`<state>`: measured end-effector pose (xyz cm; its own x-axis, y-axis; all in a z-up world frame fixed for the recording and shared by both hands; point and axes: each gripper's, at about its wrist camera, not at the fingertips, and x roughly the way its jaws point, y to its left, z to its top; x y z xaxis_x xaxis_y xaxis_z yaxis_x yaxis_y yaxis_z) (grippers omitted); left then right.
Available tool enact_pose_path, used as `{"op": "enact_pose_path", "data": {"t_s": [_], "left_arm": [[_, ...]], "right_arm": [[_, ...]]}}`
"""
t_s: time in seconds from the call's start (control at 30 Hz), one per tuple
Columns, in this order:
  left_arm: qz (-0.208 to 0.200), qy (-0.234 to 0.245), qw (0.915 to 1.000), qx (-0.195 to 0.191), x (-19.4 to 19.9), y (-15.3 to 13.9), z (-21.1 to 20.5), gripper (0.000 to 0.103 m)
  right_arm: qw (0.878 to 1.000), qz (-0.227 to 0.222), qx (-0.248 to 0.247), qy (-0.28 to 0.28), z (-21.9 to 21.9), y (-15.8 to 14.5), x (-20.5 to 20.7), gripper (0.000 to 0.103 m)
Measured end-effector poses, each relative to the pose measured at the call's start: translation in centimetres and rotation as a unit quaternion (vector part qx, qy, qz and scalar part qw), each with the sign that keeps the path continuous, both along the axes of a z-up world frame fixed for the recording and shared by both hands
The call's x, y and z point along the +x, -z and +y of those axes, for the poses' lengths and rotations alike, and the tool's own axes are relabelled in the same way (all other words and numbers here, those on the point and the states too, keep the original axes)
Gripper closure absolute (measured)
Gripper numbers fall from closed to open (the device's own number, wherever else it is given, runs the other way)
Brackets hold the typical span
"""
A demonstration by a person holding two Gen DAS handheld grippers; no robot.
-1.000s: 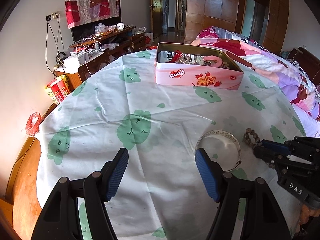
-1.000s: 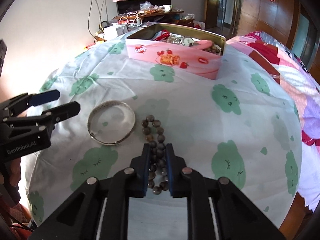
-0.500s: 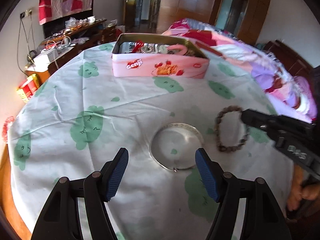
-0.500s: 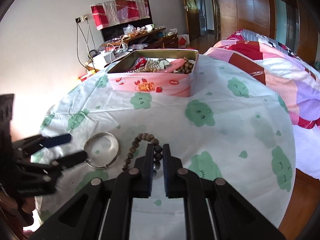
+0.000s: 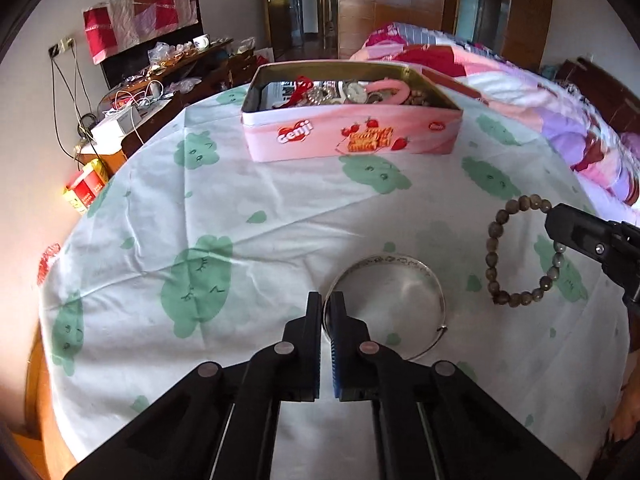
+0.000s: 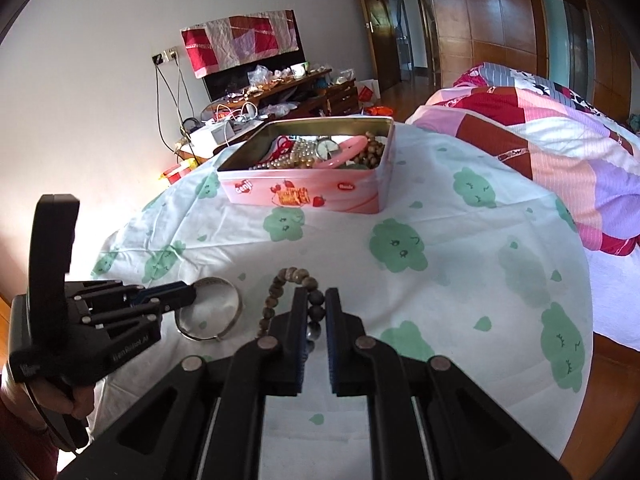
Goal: Organize jewelry
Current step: 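Grasp the silver bangle with the left tool and lift it, then carry the bangle and beaded bracelet over the pink tin with both tools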
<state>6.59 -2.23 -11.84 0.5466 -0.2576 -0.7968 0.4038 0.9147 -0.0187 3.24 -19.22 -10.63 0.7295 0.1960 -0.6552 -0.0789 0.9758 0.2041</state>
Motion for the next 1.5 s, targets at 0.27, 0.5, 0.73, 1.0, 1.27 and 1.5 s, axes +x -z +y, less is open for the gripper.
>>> {"op": "enact_pose_path", "data": {"t_s": [0.27,0.5,0.73,1.0,1.27,1.5], "left_arm": [[-0.043,0.006,0.9972,-0.061,0.5,-3.2,0.8,0.1],[-0.067,-0.006,0.9948,-0.077,2.9,-6.1,0.2,0.1],[-0.099,-0.011,0.9896,-0.103,6.1,-8.5,-0.7,0.1],[-0.108,-0.022,0.9849,-0.134,11.9,-8.4,-1.7,0.1],[-0.066,-0.037,0.9892,-0.126,17.6,-5.3,-3.7,0.1],[-0.041,-0.069,0.994,-0.074,19.5,-2.7,-4.6,0.1]], "right_arm": [[0.999,-0.037,0.013,0.009,-0.6,-2.3,0.5,0.092],[0.998,-0.067,0.016,0.015,-0.7,-4.7,2.3,0.092],[0.995,-0.095,0.023,0.02,-1.0,-7.2,5.3,0.092],[0.992,-0.099,0.07,0.044,-2.6,-7.8,11.5,0.092],[0.987,-0.041,0.135,0.072,-4.1,-3.6,18.1,0.092],[0.988,0.0,0.12,0.097,-4.3,-0.8,20.8,0.092]]}}
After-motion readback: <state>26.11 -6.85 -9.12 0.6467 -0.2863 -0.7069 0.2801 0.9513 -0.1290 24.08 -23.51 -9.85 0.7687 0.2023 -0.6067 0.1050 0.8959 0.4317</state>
